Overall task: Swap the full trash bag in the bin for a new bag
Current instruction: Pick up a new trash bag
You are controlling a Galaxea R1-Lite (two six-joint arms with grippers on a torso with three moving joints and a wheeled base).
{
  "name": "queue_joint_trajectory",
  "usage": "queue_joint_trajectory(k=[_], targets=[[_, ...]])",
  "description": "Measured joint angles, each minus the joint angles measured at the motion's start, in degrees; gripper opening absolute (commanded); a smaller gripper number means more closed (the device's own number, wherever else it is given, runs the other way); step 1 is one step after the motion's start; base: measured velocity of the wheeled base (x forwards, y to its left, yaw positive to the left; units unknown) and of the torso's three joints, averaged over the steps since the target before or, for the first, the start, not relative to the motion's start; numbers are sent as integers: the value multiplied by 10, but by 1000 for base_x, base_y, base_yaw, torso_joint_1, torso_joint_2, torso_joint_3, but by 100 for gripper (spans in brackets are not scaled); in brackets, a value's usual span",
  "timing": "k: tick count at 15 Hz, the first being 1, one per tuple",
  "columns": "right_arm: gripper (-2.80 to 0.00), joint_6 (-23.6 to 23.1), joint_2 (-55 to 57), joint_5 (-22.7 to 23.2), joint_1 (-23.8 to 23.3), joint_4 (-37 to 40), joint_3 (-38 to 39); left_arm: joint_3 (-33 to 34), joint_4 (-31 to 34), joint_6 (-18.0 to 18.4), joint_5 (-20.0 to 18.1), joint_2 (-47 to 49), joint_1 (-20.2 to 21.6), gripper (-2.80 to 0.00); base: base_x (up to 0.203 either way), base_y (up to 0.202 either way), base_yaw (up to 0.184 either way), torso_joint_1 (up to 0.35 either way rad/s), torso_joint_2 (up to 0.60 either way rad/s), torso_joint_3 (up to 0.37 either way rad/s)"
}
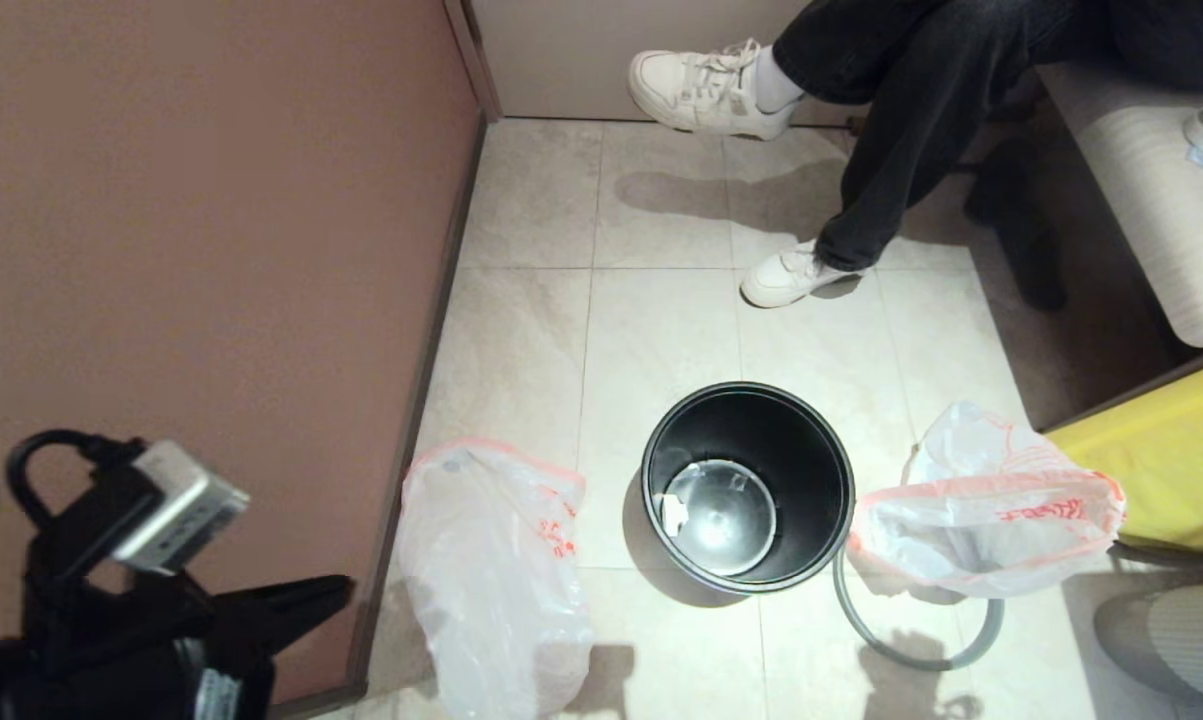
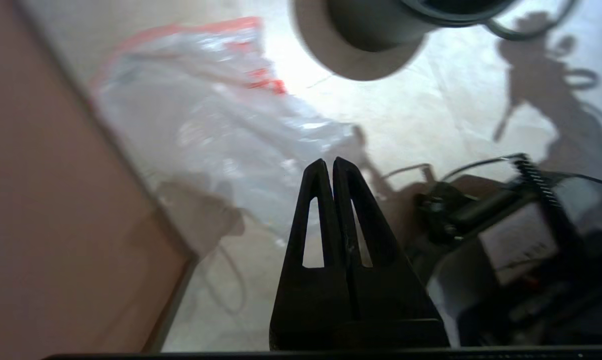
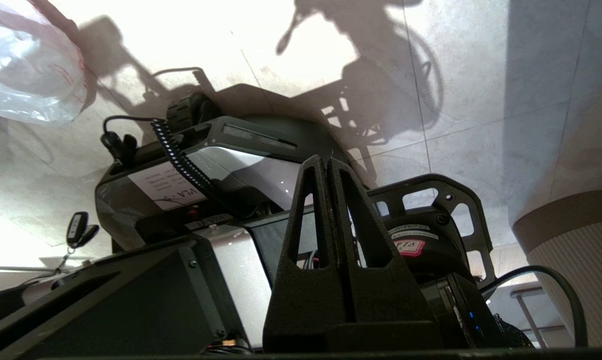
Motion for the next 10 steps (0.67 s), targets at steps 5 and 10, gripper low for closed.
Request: queue_joint_trajectory(k=[5,10], targets=[[-280,-2,-21,6,1,-33,30,-147,-2,-86,125,275,-138,-280,0,0,0,0,0,0],[-280,-11,-17,41,1,-88,51,-269,10,-114,179,485,-90,-280,0,0,0,0,0,0]])
